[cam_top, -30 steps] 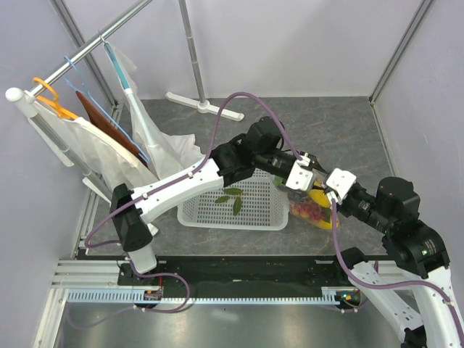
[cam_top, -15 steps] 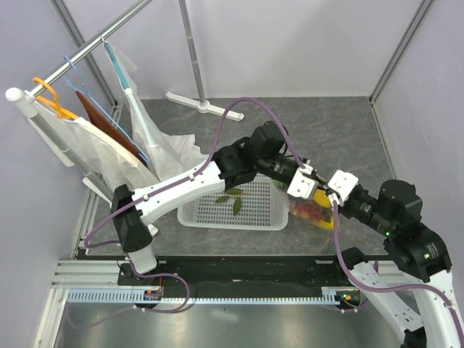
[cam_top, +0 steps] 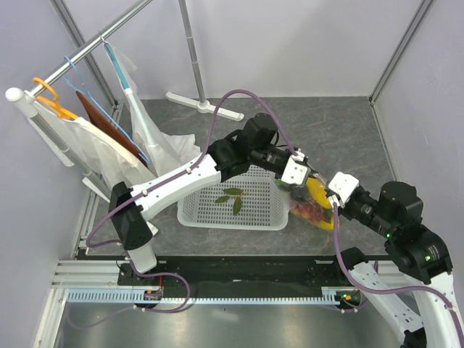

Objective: Place the food in the zip-top bag and seal the zipper
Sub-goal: Zip the zipper food storage bag at the center of the board.

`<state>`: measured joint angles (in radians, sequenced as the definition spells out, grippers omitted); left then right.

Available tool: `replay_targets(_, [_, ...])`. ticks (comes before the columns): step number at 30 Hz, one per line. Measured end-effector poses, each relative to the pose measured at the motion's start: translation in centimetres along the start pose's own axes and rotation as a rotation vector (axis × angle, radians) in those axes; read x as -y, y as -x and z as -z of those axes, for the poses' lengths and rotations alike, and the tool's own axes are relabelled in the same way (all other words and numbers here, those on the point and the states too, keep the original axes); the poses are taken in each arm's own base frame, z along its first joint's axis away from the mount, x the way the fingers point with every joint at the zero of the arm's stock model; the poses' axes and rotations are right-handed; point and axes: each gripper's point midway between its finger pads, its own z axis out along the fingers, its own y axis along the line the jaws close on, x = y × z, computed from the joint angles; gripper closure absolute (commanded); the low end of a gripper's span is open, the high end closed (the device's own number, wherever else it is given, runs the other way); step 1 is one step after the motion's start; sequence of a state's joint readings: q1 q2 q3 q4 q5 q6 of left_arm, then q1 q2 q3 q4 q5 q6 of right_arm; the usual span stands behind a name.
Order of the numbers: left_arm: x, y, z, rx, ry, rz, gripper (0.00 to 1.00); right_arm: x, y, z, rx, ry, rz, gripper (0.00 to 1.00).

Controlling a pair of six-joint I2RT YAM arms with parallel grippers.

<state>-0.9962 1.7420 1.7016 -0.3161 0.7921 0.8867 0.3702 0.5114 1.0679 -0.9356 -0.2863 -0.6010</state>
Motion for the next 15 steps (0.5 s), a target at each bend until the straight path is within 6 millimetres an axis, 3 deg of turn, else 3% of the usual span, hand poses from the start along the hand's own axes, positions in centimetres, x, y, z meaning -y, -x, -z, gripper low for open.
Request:
replay_targets(3, [-0.5,-1.0,0.8,-0.022,0.011,0.007,0.98,0.0,0.0,0.0,0.0,0.0,0.003,1.0])
replay_targets(4, [-0.6,-1.3,1.0,-0.027,0.013,0.009,0.98,0.0,0.0,0.0,0.0,0.0,0.003,0.91])
replay_targets(5, [-0.6,-1.5,1.2,-0.033,0.013,0.013,0.98,0.0,0.0,0.0,0.0,0.0,0.002,0.75])
replay_targets(6, [-0.7,-1.7,1.3,-0.037,0.014,0.015,0.98,0.0,0.0,0.0,-0.001,0.0,0.002,0.43])
replay_targets(7, [-0.7,-1.9,1.4,-0.045,0.016,0.018,0.98,-0.1,0.0,0.0,-0.003,0.003,-0.004,0.29])
replay_targets(9, [-0.8,-2.4,1.7,-0.061,0.02,0.028,0.98,-0.2,0.2,0.2,-0.009,0.017,-0.012,0.13])
replay_targets(15, [-0.9,-2.9,1.9,-0.084,0.03,0.036,0.98,1.0,3.2,0.5,0.022,0.031,-0.047,0.18])
